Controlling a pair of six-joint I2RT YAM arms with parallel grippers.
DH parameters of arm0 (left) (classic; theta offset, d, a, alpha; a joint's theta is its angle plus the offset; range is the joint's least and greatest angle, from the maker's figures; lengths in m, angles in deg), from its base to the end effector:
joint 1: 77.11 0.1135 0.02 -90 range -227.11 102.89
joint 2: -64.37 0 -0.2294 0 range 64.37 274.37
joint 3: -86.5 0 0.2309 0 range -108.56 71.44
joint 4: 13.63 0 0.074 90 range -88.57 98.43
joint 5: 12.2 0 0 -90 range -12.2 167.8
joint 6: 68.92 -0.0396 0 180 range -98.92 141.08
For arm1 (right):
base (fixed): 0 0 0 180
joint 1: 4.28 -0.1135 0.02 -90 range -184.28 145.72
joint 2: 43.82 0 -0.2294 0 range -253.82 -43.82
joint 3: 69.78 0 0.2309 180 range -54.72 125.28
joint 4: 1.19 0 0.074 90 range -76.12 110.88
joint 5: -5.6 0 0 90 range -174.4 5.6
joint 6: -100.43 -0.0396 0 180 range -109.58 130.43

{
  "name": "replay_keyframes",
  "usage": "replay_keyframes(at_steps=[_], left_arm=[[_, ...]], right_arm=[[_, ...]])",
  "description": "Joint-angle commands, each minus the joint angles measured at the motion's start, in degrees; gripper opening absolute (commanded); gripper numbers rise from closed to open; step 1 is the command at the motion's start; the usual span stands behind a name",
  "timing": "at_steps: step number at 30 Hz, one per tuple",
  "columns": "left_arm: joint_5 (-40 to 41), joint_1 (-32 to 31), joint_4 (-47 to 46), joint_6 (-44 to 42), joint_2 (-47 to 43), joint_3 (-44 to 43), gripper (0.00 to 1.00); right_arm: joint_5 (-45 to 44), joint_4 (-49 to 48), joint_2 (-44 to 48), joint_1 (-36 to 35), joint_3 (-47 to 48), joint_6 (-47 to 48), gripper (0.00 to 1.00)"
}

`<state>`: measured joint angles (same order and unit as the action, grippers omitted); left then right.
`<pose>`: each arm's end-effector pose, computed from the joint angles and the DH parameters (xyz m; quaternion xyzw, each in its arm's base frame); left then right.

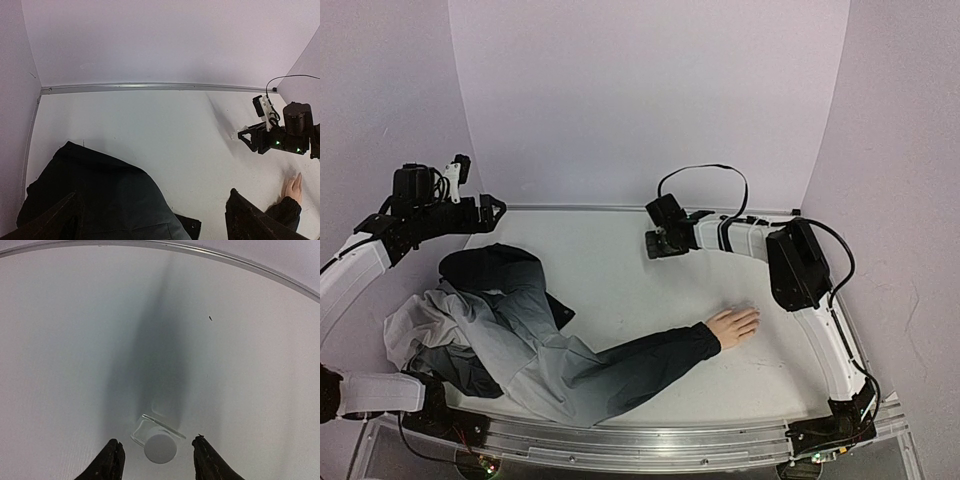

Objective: Paint the nails

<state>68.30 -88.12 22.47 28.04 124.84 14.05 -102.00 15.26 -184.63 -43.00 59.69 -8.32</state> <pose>0.2304 -0.0515 0.3148 0.0746 0.8342 -0.1533 0.5244 0.4156 0.3178 0.1610 -0.0689 0.8470 0.1306 0.5106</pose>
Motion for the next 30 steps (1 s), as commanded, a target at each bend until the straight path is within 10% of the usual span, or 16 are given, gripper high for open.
replay_keyframes(at_steps=[1,30], left_arm=[[-1.0,-0.3,-1.4,-0.7,0.1,-3.0,0.99],[-2.8,-0.3,-3.7,4.8,2.5,-2.8,0.99]], right_arm=[[-0.9,0.7,-1.1,0.6,3.8,-0.8,0.47],[5.9,0.6,7.3,0.9,-1.7,0.0,0.0]])
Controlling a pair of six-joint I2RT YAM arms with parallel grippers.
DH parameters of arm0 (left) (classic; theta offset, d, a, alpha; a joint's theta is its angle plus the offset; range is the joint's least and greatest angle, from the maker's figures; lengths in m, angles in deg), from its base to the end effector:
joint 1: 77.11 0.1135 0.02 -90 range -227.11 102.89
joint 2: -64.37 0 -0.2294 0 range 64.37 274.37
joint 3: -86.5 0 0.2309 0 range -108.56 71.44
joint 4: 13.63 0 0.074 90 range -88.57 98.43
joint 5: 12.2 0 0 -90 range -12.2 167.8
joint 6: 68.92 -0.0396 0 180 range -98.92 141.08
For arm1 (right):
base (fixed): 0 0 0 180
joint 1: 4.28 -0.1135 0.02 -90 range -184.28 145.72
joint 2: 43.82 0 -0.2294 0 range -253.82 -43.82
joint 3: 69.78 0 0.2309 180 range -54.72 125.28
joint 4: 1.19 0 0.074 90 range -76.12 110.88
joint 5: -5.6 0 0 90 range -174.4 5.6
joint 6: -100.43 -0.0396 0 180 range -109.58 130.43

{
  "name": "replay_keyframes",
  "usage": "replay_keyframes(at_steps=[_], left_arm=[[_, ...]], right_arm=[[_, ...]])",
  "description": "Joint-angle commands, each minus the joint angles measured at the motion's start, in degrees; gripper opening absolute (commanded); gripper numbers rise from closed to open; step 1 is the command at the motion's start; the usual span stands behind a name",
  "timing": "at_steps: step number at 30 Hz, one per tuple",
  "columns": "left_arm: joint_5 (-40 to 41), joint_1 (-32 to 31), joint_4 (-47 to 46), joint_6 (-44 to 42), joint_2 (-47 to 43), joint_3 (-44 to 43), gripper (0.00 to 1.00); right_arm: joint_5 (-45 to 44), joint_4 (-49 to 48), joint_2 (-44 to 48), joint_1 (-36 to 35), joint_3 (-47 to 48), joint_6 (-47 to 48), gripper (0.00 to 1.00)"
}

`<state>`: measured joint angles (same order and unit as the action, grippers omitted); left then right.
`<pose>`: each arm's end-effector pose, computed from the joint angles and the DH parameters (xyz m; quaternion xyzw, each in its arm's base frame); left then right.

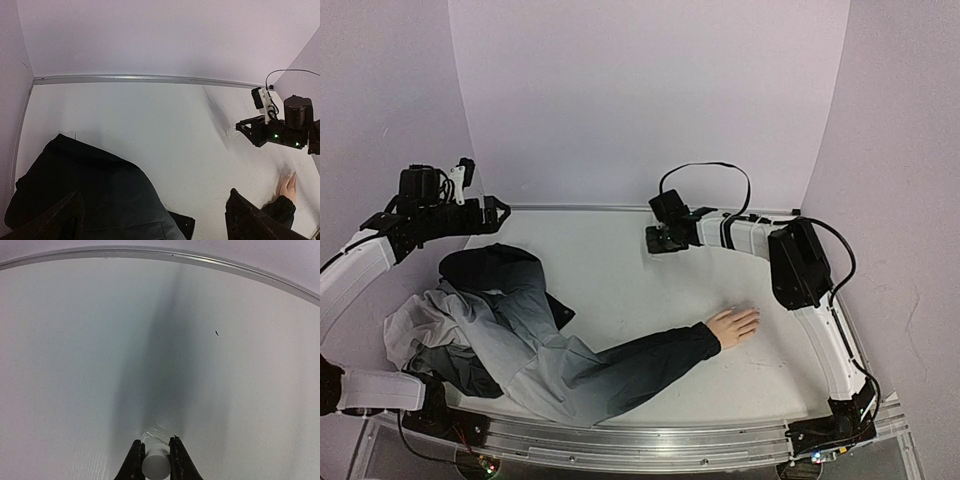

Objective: Paint the nails

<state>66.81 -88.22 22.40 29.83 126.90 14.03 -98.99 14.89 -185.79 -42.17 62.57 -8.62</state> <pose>0.2370 -0.0542 0.3073 0.0681 0.8433 -0.1709 0.5049 0.4241 0.3174 0.1675 -0.0708 0.8395 0.1571 0.5152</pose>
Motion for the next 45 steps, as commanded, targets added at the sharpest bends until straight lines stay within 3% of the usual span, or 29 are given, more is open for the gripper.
replay_keyframes(at_steps=[1,11,20,24,32,39,45], left_arm=[[-2.1,-0.2,-4.1,3.8,0.7,-2.7,0.99],[-12.2,-2.5,-8.0,6.1,4.3,-2.1,0.96],[-13.7,-16.7,-8.1,9.5,12.9,-10.2,0.95],[-14.0,-21.2,-8.8,4.8,16.9,-12.8,0.94],[-24.3,-29.6,-13.2,-7.2,17.5,-7.8,0.89],[-27.4,-31.8,-13.2,-10.5,17.4,-5.8,0.78],[-26.9,-32.0,-13.3,-12.2,18.2,-5.3,0.75]], right_arm=[[3.8,0.3,11.1,0.0,-7.8,0.0,0.0],[8.9,-11.7,41.8,-0.2,-44.6,-3.3,0.0],[13.9,-13.9,60.9,-0.2,-61.7,-7.3,0.0],[21.9,-15.6,63.6,-0.2,-62.3,-8.4,0.0],[36.2,-21.6,59.5,-2.3,-58.8,-11.3,0.0],[41.1,-23.6,53.9,-6.0,-52.2,-13.0,0.0],[42.9,-24.8,51.9,-7.2,-49.8,-15.1,0.0]])
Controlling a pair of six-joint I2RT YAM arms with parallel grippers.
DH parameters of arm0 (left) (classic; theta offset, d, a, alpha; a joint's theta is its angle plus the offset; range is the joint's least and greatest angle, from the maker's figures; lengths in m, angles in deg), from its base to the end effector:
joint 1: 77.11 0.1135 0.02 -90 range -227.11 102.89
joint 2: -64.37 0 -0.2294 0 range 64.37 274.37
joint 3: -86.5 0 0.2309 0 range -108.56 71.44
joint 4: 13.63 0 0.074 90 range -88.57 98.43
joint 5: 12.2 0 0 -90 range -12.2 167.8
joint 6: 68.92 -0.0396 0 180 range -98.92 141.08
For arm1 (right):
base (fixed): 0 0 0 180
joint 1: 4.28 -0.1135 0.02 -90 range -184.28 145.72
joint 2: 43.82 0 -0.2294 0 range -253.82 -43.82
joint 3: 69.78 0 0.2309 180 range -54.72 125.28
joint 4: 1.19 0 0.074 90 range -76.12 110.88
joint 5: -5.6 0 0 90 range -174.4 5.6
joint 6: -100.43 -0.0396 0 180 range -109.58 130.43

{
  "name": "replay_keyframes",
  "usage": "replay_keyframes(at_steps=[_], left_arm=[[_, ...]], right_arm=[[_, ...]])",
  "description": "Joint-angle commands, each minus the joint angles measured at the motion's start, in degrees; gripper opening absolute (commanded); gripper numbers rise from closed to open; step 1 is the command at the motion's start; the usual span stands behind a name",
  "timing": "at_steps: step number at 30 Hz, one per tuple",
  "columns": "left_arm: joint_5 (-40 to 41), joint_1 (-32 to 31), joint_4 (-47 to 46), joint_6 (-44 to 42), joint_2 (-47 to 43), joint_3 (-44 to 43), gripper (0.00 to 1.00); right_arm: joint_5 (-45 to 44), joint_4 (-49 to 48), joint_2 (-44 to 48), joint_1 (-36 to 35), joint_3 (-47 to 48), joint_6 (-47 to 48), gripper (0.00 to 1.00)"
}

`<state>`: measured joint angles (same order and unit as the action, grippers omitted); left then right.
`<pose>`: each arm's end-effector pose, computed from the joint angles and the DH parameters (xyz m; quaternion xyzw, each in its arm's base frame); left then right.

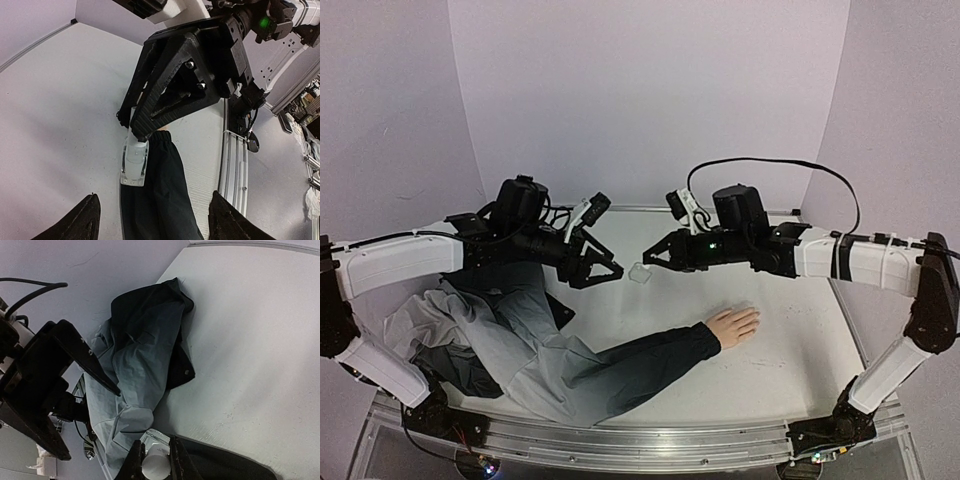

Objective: Paint the nails

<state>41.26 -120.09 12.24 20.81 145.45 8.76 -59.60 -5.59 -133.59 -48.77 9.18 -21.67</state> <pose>0.2087 -0.2267 0.2750 0.4493 0.7030 -0.4268 0.3490 0.2417 0.2607 0.2873 -0.2209 0.7084 0.5290 0.4117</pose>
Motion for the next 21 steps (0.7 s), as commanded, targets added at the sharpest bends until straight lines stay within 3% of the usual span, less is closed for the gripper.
replay_keyframes(at_steps=[1,14,21], left_arm=[[-1.4,-0.2,-3.1,-3.5,-0.3,0.1,0.74],[-1.0,-0.7,-3.6,-4.6,1.7,0.1,0.64],[0.2,-1.0,-3.6,-4.6,1.8,0.1,0.5]], right_arm=[[3.7,-4.4,-0.6,-0.8,3.9,-2.3,0.0],[4.9,-4.6,-3.6,-2.6,8.4,-4.1,0.0],[5.1,-4.7,-4.7,-3.5,10.2,-4.5,0.0]])
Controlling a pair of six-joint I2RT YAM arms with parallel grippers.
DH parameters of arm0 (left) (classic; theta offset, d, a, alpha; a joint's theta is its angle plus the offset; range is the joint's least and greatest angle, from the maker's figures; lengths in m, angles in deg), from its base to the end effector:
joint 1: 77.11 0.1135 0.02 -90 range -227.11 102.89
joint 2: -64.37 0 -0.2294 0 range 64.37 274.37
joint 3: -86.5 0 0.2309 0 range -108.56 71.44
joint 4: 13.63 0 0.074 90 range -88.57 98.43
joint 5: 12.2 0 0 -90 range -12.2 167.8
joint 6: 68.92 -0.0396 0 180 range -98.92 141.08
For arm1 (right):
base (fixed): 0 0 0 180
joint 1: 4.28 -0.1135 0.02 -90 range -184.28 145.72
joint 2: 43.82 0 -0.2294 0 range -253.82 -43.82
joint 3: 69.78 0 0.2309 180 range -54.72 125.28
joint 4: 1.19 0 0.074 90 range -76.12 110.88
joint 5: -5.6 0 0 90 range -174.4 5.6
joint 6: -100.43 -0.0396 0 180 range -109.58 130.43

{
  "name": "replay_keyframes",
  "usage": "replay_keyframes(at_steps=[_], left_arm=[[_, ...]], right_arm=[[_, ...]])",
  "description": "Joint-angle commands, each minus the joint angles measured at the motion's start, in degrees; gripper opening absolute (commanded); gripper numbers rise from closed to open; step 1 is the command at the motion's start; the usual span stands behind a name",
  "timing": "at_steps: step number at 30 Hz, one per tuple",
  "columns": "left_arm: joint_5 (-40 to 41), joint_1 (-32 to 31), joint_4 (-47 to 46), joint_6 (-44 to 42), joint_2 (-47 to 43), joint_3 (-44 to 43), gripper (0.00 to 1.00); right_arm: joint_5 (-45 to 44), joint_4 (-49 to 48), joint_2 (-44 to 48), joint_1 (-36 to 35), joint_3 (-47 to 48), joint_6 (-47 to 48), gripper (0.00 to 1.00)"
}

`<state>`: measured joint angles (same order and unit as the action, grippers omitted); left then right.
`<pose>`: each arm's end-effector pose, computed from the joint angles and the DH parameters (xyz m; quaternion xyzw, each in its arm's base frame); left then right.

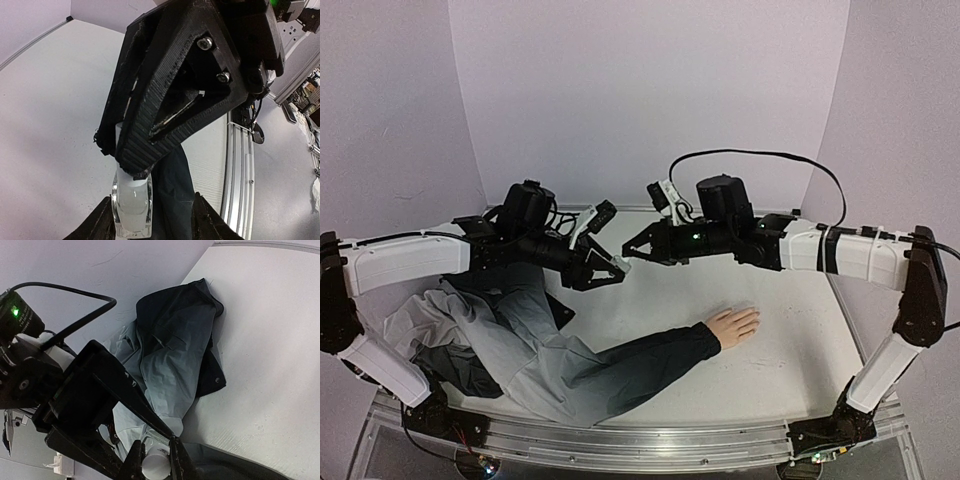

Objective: Paint the nails

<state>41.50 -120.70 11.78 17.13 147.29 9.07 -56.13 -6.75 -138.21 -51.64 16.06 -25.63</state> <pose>0.2101 -0.2324 0.2647 0.4738 0.6946 -0.4138 0.3490 0.2400 0.2883 0.3022 -0.2365 0.6834 0.5764 0.3805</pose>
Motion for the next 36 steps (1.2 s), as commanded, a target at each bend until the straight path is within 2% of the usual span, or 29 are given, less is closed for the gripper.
replay_keyframes(at_steps=[1,6,18,25,29,31,36], left_arm=[[0.1,-0.4,-3.1,-1.0,0.0,-0.1,0.5],[1.1,-0.4,-3.1,-1.2,-0.1,0.0,0.48],[3.2,-0.4,-3.2,-1.4,-0.8,0.0,0.27],[0.3,-0.4,-3.2,-2.3,-1.0,0.1,0.13],[-4.7,-0.4,-3.2,-3.5,-1.8,0.1,0.05],[-9.4,-0.4,-3.3,-4.4,-2.3,0.2,0.01],[-27.9,-0.6,-3.6,-1.7,-0.8,-2.0,0.0]], right_arm=[[1.3,-3.5,-0.1,-0.6,3.3,-0.7,0.0],[1.0,-3.6,-0.1,-1.0,3.4,-0.9,0.0],[1.0,-3.6,-0.2,-1.7,3.4,-1.0,0.0],[1.7,-3.6,0.4,-1.7,3.4,-0.6,0.0],[5.4,-3.9,1.5,-1.8,2.9,3.5,0.0],[9.1,-4.0,2.4,-1.7,2.2,9.4,0.0],[27.1,-4.1,5.3,-1.8,-2.2,24.7,0.0]])
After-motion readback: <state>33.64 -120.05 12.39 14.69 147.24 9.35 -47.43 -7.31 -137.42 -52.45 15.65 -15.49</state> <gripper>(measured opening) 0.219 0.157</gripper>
